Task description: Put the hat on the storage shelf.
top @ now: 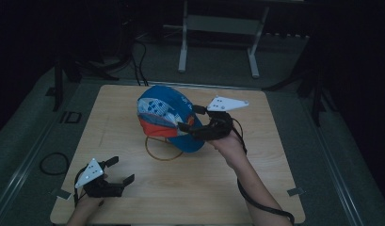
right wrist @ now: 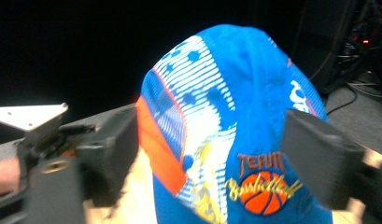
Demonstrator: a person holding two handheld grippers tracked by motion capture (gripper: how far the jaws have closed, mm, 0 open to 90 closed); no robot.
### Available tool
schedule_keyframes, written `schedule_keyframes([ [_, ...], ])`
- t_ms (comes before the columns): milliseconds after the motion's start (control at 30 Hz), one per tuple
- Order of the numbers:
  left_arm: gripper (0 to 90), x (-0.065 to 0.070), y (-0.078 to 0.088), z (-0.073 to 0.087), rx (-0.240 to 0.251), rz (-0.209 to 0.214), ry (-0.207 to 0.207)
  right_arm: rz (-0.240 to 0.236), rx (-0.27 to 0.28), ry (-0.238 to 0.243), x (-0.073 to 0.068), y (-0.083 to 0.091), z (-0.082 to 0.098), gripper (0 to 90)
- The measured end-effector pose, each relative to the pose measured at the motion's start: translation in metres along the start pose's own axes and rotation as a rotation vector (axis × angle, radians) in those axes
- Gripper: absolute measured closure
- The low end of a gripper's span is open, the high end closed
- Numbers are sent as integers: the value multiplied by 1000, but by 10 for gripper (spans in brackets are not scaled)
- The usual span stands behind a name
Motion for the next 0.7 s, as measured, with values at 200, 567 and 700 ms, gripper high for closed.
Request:
schedule_keyframes([
  [200,45,0,0,0,2,2,-2,-7,16,-23,5,11,10,176],
  [567,45,1,-1,0,5,16,0,41,-27,4,17,29,43,150],
  [700,45,1,-2,1,0,16,-3,56,-39,8,24,35,58,150],
])
Point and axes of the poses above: each handheld gripper's, and its own axes: y roughly backward along the jaws, z roughly out of its underside, x roughly to its right, the point moved 4 cm from there along -y, roughly forward along the jaws, and after that the axes turned 9 degrees about -y, right-handed, at the moved point
